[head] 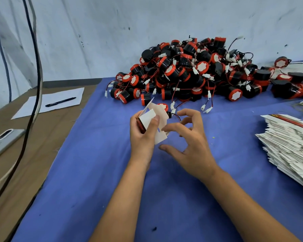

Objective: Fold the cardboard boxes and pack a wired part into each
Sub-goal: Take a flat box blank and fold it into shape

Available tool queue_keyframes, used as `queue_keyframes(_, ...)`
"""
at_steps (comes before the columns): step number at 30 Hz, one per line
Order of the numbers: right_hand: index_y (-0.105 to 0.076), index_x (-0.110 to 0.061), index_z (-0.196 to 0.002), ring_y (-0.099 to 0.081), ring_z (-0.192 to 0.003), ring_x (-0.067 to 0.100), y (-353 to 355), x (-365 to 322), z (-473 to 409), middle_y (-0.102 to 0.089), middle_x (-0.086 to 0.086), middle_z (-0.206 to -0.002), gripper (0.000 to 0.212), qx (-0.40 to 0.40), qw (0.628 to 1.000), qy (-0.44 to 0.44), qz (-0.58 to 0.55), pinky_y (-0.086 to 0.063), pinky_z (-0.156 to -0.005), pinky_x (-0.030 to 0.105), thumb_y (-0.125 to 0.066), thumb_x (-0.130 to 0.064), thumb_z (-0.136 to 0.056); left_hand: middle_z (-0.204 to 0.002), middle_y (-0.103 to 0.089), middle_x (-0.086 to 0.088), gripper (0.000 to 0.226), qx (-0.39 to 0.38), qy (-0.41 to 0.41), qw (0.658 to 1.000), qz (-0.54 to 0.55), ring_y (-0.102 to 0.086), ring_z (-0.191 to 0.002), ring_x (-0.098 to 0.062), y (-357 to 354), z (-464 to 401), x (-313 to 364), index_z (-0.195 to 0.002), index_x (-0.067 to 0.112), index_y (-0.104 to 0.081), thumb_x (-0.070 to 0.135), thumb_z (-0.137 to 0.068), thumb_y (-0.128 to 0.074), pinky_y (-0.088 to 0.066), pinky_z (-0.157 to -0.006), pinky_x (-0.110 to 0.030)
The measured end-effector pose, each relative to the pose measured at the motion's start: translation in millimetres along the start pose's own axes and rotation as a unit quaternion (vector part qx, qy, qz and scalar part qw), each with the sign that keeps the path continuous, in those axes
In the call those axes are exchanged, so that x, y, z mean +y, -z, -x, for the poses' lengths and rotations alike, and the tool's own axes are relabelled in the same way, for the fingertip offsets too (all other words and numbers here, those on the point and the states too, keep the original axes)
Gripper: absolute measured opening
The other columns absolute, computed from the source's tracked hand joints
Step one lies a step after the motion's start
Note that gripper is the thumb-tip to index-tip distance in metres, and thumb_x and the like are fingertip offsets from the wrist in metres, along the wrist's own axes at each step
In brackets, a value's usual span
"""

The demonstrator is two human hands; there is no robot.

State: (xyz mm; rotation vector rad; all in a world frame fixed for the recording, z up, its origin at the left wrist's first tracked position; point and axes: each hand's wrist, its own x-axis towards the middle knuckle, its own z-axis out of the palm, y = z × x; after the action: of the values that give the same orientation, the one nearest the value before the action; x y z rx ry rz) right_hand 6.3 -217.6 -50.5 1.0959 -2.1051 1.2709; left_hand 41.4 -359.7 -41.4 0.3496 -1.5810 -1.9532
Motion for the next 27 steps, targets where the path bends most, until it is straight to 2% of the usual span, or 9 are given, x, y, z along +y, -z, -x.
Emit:
queue_keyframes(4, -0.069, -0.029, -0.114, -0.049, -0.109, 0.021, 1.2, 3.5, -1.7, -0.039, 0.002, -0.134, 0.033, -0.012, 0.999, 0.035, 0.026, -0.048, -0.088, 0.032, -0.083, -0.026, -0.084, -0.114, -0.072, 0.002, 0.055, -0.006, 0.011, 1.0, -0.007, -0.072, -0.097, -0.008, 5.9, -4.7, -2.8, -0.132, 0.027, -0.058, 0.037, -0.081, -0.078, -0.061, -0.077, -0.03)
queue_keyframes(7, -0.074, -0.02, -0.102, -0.053, -0.105, 0.021, 2.8, 6.1, -2.1, -0.05, 0.0, -0.119, 0.014, -0.011, 0.999, 0.039, 0.015, -0.049, -0.081, 0.034, -0.075, -0.023, -0.088, -0.12, -0.07, 0.006, 0.066, -0.025, 0.02, 0.999, -0.021, -0.072, -0.101, -0.005, 11.0, -5.7, -1.8, -0.135, 0.031, -0.057, 0.041, -0.075, -0.081, -0.059, -0.074, -0.025)
queue_keyframes(11, -0.076, -0.014, -0.087, -0.059, -0.091, 0.017, 3.7, 3.5, -2.1, -0.06, -0.002, -0.098, 0.012, 0.007, 1.0, -0.002, -0.02, -0.051, -0.067, 0.034, -0.086, -0.017, -0.081, -0.113, -0.073, 0.013, 0.067, -0.037, 0.033, 0.999, -0.023, -0.071, -0.098, -0.002, 15.7, -8.3, 2.9, -0.133, 0.028, -0.061, 0.055, -0.075, -0.081, -0.056, -0.071, -0.018)
queue_keyframes(15, -0.077, -0.018, -0.086, -0.06, -0.087, 0.012, 4.6, 0.6, -3.0, -0.059, -0.004, -0.097, 0.01, -0.009, 0.998, 0.01, -0.066, -0.05, -0.067, 0.026, -0.085, -0.024, -0.083, -0.096, -0.07, 0.007, 0.038, 0.012, 0.023, 1.0, -0.017, -0.068, -0.087, -0.01, 12.4, -8.3, 0.4, -0.119, 0.02, -0.062, 0.04, -0.091, -0.077, -0.054, -0.067, -0.02)
queue_keyframes(17, -0.075, -0.022, -0.103, -0.061, -0.094, 0.018, 1.0, -1.1, -2.6, -0.06, -0.001, -0.106, 0.024, 0.002, 0.99, -0.038, -0.139, -0.053, -0.069, 0.025, -0.083, -0.031, -0.083, -0.096, -0.07, 0.004, 0.025, 0.028, 0.042, 0.999, 0.0, -0.067, -0.087, -0.015, 8.5, -7.6, 0.0, -0.114, 0.023, -0.061, 0.037, -0.096, -0.071, -0.055, -0.068, -0.03)
queue_keyframes(19, -0.064, -0.031, -0.125, -0.061, -0.1, 0.017, -1.8, -2.4, -0.8, -0.058, 0.002, -0.118, 0.048, 0.008, 0.953, -0.16, -0.258, -0.057, -0.073, 0.028, -0.083, -0.033, -0.081, -0.095, -0.07, 0.004, 0.017, 0.041, 0.081, 0.993, 0.07, -0.069, -0.08, -0.014, 4.7, -6.9, 3.9, -0.113, 0.028, -0.063, 0.035, -0.098, -0.069, -0.056, -0.066, -0.035)
queue_keyframes(22, -0.053, -0.036, -0.136, -0.064, -0.102, 0.011, -5.7, -3.4, 1.0, -0.055, 0.009, -0.13, 0.06, -0.041, 0.888, -0.29, -0.353, -0.058, -0.078, 0.028, -0.077, -0.05, -0.083, -0.103, -0.071, -0.001, 0.028, 0.061, 0.106, 0.975, 0.184, -0.076, -0.081, -0.013, -1.0, -4.4, 8.8, -0.126, 0.024, -0.064, 0.02, -0.099, -0.067, -0.06, -0.062, -0.033)
queue_keyframes(25, -0.051, -0.034, -0.142, -0.066, -0.116, 0.014, -8.3, -2.0, 0.7, -0.06, 0.009, -0.133, 0.078, -0.093, 0.851, -0.327, -0.4, -0.058, -0.092, 0.038, -0.072, -0.065, -0.074, -0.108, -0.073, -0.001, 0.027, 0.038, 0.081, 0.982, 0.165, -0.073, -0.106, -0.027, -12.0, 4.4, 1.9, -0.121, 0.027, -0.066, 0.014, -0.097, -0.069, -0.06, -0.079, -0.043)
queue_keyframes(27, -0.05, -0.026, -0.144, -0.065, -0.121, 0.026, -8.2, -0.5, -0.4, -0.066, 0.012, -0.13, 0.074, -0.101, 0.827, -0.333, -0.442, -0.053, -0.103, 0.052, -0.072, -0.059, -0.082, -0.107, -0.075, 0.006, 0.027, 0.016, 0.049, 0.987, 0.149, -0.072, -0.101, -0.016, -17.8, 9.3, -0.9, -0.116, 0.032, -0.066, 0.018, -0.094, -0.071, -0.06, -0.076, -0.036)
